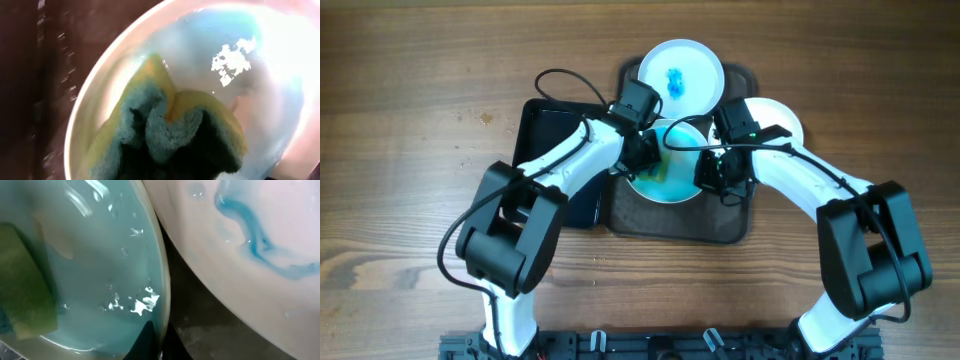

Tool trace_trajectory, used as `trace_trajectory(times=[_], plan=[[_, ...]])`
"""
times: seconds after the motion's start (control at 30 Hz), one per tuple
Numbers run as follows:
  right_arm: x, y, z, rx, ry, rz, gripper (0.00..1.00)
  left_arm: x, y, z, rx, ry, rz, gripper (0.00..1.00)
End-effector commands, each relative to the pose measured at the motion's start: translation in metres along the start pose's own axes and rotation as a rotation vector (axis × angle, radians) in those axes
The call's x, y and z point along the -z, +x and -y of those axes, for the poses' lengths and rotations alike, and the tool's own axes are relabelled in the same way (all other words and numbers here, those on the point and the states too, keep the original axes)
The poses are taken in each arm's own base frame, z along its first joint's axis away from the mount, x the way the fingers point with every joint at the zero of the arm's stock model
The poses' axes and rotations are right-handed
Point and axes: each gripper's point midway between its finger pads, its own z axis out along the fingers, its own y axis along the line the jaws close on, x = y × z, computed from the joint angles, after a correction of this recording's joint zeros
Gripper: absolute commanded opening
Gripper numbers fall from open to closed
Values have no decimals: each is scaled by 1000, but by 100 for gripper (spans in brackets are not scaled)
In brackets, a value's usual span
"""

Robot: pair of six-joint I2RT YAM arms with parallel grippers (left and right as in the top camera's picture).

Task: Clean dirty plates on tray and stack at the side
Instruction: 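Scrub the blue stain on the held plate with the sponge, then return the sponge to the black tray with the left gripper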

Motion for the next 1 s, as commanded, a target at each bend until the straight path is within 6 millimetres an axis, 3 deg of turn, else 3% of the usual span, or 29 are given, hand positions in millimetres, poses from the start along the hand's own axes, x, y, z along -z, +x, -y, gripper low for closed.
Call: trace_trajectory(times=[0.0, 0.1, 0.2, 0.33, 0.37, 0.47, 0.53, 0.57, 0.6, 0.73, 0.8, 0.87, 0.97], plan=[[-9, 12, 15, 39, 65, -33, 4, -17, 9, 20, -39, 15, 21, 4], [-9, 12, 15, 46, 65, -34, 4, -17, 8, 37, -63, 67, 42, 4], [-9, 13, 15, 49, 67, -37, 4, -11, 17, 77, -96, 266, -19, 4], [-9, 13, 15, 49, 67, -37, 4, -8, 27, 86, -154, 330, -69, 4], [-9, 13, 15, 49, 67, -37, 4, -9, 30, 78, -170, 298, -80, 4], [-9, 13, 15, 51, 67, -37, 4, -16, 32, 25, -131, 67, -90, 4], [-9, 13, 15, 52, 67, -37, 4, -1, 29, -10, -97, -65, -96, 4], [-9, 13, 15, 53, 67, -37, 4, 11, 26, -19, -81, -89, -86, 4], [-9, 13, 15, 54, 67, -37, 4, 30, 21, -24, -63, -89, -69, 4], [-10, 5, 10, 163, 47, -10, 5, 140, -3, -41, -10, -8, 104, 4], [-10, -1, 6, 171, 32, 16, 18, 172, -16, -79, 58, -96, 195, 4], [-9, -3, 2, 175, 16, 24, 4, 176, -19, -117, 104, -219, 203, 4], [14, -2, -7, 181, 3, 22, 4, 142, -7, -159, 179, -281, 141, 4]])
